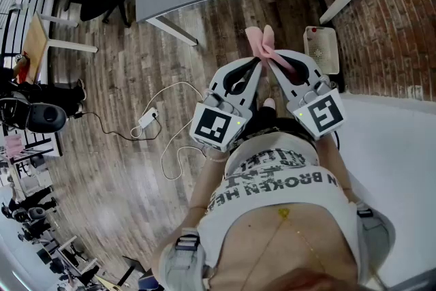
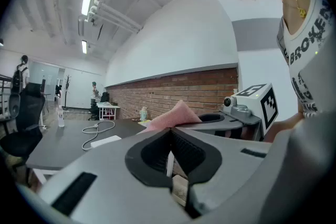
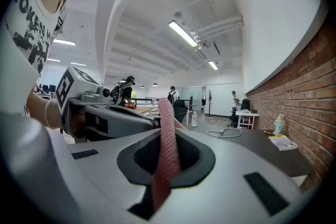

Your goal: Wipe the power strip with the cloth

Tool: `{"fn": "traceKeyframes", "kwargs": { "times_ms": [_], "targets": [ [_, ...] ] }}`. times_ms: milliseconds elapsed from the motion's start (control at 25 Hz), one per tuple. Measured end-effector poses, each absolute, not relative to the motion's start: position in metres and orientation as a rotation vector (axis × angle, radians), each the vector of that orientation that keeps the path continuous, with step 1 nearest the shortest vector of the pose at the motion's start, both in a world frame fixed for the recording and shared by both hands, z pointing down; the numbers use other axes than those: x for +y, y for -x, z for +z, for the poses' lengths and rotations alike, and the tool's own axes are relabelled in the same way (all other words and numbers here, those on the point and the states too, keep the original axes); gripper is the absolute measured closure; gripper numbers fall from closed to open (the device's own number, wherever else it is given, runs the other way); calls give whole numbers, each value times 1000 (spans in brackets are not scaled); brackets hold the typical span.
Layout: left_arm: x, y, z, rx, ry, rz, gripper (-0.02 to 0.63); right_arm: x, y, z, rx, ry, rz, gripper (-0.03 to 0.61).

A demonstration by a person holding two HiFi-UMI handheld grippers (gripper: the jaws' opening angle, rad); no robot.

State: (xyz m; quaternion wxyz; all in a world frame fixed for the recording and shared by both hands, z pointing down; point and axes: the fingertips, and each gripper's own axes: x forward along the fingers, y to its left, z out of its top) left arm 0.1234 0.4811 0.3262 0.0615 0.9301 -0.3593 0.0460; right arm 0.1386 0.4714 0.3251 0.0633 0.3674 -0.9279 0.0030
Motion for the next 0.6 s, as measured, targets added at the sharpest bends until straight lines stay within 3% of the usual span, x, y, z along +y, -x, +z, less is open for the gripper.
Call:
{"fn": "traceKeyframes", "kwargs": {
  "times_ms": [600],
  "targets": [
    [452,-107,339,-1118,-2756,114,606,441,-138,334,-2833,-1123,95,561]
  ]
}}
